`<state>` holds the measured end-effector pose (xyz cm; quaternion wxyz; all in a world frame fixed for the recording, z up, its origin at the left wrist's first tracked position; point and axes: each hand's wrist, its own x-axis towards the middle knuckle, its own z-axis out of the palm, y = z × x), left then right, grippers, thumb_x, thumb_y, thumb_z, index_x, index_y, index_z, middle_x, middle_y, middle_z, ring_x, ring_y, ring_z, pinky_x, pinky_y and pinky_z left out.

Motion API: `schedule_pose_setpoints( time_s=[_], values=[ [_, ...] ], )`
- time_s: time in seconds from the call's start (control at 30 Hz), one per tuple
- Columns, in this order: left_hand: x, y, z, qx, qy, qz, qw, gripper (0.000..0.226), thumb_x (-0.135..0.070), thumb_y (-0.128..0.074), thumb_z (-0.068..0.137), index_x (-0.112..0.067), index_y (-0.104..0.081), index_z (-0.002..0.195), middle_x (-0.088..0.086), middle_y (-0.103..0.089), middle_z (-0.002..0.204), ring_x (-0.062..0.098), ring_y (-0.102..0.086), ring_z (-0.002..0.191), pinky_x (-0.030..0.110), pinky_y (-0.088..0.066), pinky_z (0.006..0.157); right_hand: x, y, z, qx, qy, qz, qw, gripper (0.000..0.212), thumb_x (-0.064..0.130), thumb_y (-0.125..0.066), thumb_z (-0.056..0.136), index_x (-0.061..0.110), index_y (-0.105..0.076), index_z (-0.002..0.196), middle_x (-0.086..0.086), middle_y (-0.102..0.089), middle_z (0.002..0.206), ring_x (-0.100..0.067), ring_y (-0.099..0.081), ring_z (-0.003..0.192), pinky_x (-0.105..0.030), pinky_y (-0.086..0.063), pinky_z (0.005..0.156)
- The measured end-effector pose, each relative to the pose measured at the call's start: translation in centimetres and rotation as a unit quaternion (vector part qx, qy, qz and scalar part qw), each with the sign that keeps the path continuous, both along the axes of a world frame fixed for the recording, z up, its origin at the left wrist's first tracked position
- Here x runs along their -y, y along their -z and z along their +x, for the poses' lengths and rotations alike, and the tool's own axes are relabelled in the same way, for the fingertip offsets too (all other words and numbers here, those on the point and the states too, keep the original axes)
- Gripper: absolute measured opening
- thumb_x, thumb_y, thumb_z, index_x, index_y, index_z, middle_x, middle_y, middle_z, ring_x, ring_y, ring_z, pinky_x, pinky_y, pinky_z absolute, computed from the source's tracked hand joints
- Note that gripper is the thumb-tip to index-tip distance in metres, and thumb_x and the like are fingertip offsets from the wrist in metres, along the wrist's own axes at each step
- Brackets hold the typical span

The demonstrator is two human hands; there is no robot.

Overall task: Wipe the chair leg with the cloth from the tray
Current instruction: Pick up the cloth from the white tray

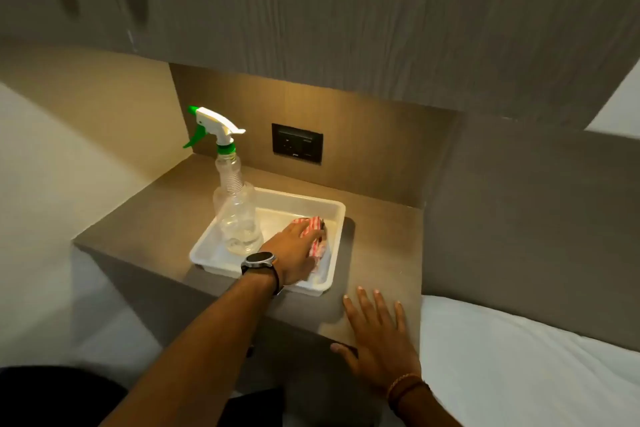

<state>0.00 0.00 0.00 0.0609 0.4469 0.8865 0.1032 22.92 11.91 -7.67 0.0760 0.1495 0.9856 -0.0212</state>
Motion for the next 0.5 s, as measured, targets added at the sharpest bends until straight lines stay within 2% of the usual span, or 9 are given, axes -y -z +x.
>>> schedule_pose_setpoints(
  time_s=[0.07,0.13,0.23,0.27,0.33,0.4,0.5],
  values=[
    [-1.0,0.5,-0.7,0.020,0.005,-0.052,0.998,0.079,-0.048,-0.066,0.090,-0.034,-0.032,0.160,0.004,-0.019,0.175,0.035,-0.018,0.162,0.055,-0.038,0.124,-0.1,0.5,-0.1,-0.006,0.007,0.001,1.000,0.088,0.085,-0.041,0.090,0.025,-0.052,0.153,-0.011,-0.054,0.158,-0.043,-0.055,0.140,-0.070,-0.043,0.106],
    [-1.9,1.4,-1.2,0.043,-0.005,-0.107,0.993,0.079,-0.054,-0.066,0.090,-0.038,-0.031,0.160,0.001,-0.008,0.177,0.039,-0.005,0.164,0.061,-0.030,0.126,0.0,1.0,-0.1,-0.018,-0.002,0.015,1.000,0.088,0.086,-0.044,0.088,0.024,-0.055,0.150,-0.011,-0.058,0.154,-0.042,-0.060,0.136,-0.069,-0.044,0.104],
    [-3.2,2.8,-1.5,0.045,-0.016,-0.128,0.991,0.076,-0.044,-0.062,0.099,-0.034,-0.024,0.164,0.004,0.009,0.178,0.044,0.013,0.162,0.063,-0.010,0.131,-0.4,1.7,-0.5,-0.042,-0.003,0.018,0.999,0.088,0.087,-0.045,0.088,0.025,-0.055,0.150,-0.010,-0.059,0.153,-0.041,-0.061,0.134,-0.070,-0.034,0.113],
    [-3.5,3.0,-1.5,0.041,-0.021,-0.127,0.991,0.078,-0.038,-0.061,0.101,-0.030,-0.019,0.166,0.006,0.012,0.178,0.045,0.015,0.162,0.062,-0.007,0.131,-0.4,1.4,-0.4,-0.035,0.001,0.016,0.999,0.088,0.087,-0.045,0.087,0.025,-0.055,0.149,-0.010,-0.060,0.153,-0.041,-0.061,0.134,-0.070,-0.036,0.111],
    [-3.8,3.1,-1.4,0.025,-0.026,-0.121,0.992,0.083,-0.019,-0.059,0.103,-0.019,-0.009,0.168,0.012,0.008,0.178,0.046,0.010,0.162,0.060,-0.006,0.132,-0.2,1.5,-0.3,-0.026,-0.004,0.017,1.000,0.088,0.086,-0.045,0.087,0.025,-0.056,0.149,-0.010,-0.060,0.153,-0.040,-0.061,0.134,-0.069,-0.044,0.104],
    [-3.9,3.0,-1.1,-0.005,-0.022,-0.111,0.994,0.085,-0.002,-0.059,0.101,-0.013,-0.009,0.168,0.015,0.001,0.178,0.046,0.002,0.163,0.058,-0.010,0.132,-0.2,1.5,-0.3,-0.032,0.002,0.008,0.999,0.087,0.086,-0.040,0.090,0.025,-0.055,0.149,-0.010,-0.059,0.153,-0.040,-0.061,0.135,-0.068,-0.047,0.102],
    [-3.3,2.4,-1.3,-0.029,-0.013,-0.084,0.996,0.086,0.003,-0.058,0.100,-0.009,-0.006,0.168,0.017,-0.006,0.177,0.043,-0.008,0.163,0.054,-0.015,0.133,-0.5,1.7,-0.4,-0.031,-0.006,0.001,0.999,0.088,0.085,-0.027,0.093,0.025,-0.050,0.154,-0.010,-0.052,0.160,-0.042,-0.054,0.141,-0.071,-0.042,0.107]
  ],
)
